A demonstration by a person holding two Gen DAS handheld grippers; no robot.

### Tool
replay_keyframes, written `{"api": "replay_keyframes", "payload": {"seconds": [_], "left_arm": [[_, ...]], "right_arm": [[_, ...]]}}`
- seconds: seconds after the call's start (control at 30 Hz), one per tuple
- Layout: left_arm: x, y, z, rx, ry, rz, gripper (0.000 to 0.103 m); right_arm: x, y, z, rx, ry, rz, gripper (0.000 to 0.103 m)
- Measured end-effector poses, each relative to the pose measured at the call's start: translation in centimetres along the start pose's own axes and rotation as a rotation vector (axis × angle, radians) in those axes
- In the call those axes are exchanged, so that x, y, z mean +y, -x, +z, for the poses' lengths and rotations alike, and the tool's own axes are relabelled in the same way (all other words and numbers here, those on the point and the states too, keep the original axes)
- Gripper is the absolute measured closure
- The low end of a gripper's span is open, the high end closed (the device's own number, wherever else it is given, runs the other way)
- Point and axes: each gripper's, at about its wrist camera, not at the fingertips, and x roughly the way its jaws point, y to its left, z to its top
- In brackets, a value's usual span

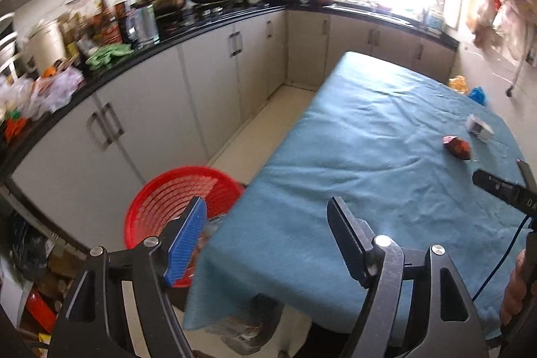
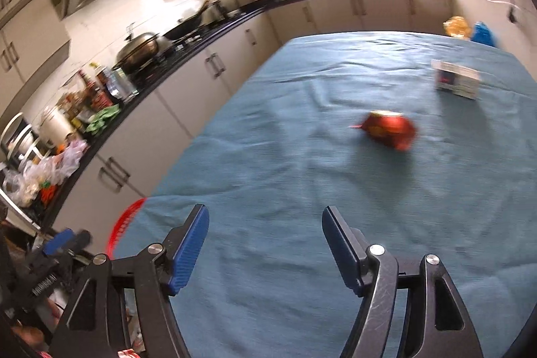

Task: Collect trash
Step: 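Grasp the red snack bag with the left gripper while the right gripper grasps the white box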

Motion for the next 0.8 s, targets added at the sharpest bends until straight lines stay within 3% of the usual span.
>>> {"api": "replay_keyframes", "payload": {"seconds": [0.23, 0.4, 0.67, 0.8], "left_arm": [[-6.9, -1.6, 2.5, 0.037, -0.076, -0.217, 0.026], [-13.3, -4.1, 4.1, 0.089, -0.147, -0.346, 0.026], [-21.6, -10.6, 5.8, 0.241, -0.161, -0.498, 0.026], [-23.3, -13.5, 6.1, 0.333, -0.095, -0.564, 0.026]], "right_arm": [[-9.2, 3.6, 0.0, -0.034, -0.117, -0.152, 0.028], [-14.2, 5.2, 1.2, -0.060, -0.197, -0.212, 0.028], [-18.4, 3.3, 7.5, -0.090, -0.161, -0.264, 0.021], [-19.5, 1.3, 11.2, -0.088, -0.083, -0.298, 0.017]]}}
